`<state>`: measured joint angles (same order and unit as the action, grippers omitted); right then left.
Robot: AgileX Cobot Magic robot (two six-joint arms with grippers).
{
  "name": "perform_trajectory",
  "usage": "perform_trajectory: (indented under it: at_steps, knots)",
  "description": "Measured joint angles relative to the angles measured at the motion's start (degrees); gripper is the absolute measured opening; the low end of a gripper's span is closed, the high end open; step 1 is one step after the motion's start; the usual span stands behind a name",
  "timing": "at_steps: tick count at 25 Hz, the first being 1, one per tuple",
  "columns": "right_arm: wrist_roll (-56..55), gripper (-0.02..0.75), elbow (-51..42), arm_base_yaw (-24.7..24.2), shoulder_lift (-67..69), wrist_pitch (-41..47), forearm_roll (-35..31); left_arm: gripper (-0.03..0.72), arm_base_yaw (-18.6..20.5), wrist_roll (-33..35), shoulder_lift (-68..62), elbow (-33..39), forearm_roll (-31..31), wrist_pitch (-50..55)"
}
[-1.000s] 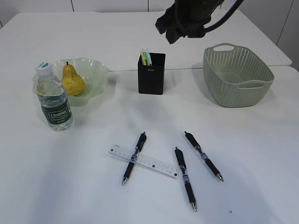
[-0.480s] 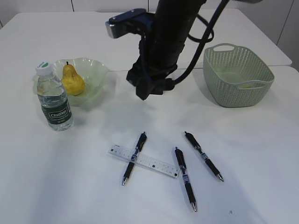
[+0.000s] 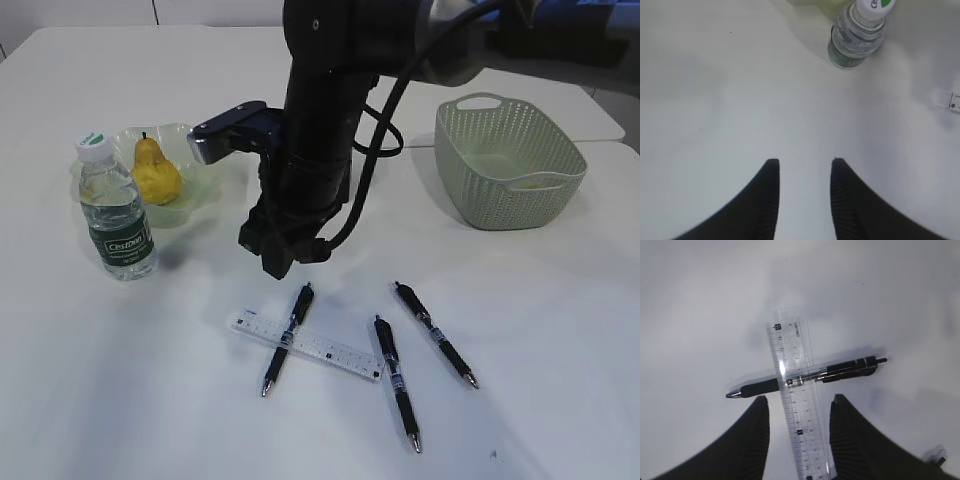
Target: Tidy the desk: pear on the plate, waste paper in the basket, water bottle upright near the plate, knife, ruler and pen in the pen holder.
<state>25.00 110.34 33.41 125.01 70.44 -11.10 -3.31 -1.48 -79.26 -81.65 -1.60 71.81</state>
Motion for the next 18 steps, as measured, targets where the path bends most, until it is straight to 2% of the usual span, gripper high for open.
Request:
perform_trajectory:
  at_steps: [7,18]
  knots:
    - [-0.8,0.336,-0.3,0.0,0.9,-0.2,0.7,0.239,0.0,0.0,0.0,0.0,0.0,0.0]
    - [-0.8,0.336,-8.3,0.0,0.9,-0.3,1.1,0.239,0.0,0.0,0.0,0.0,-1.7,0.0]
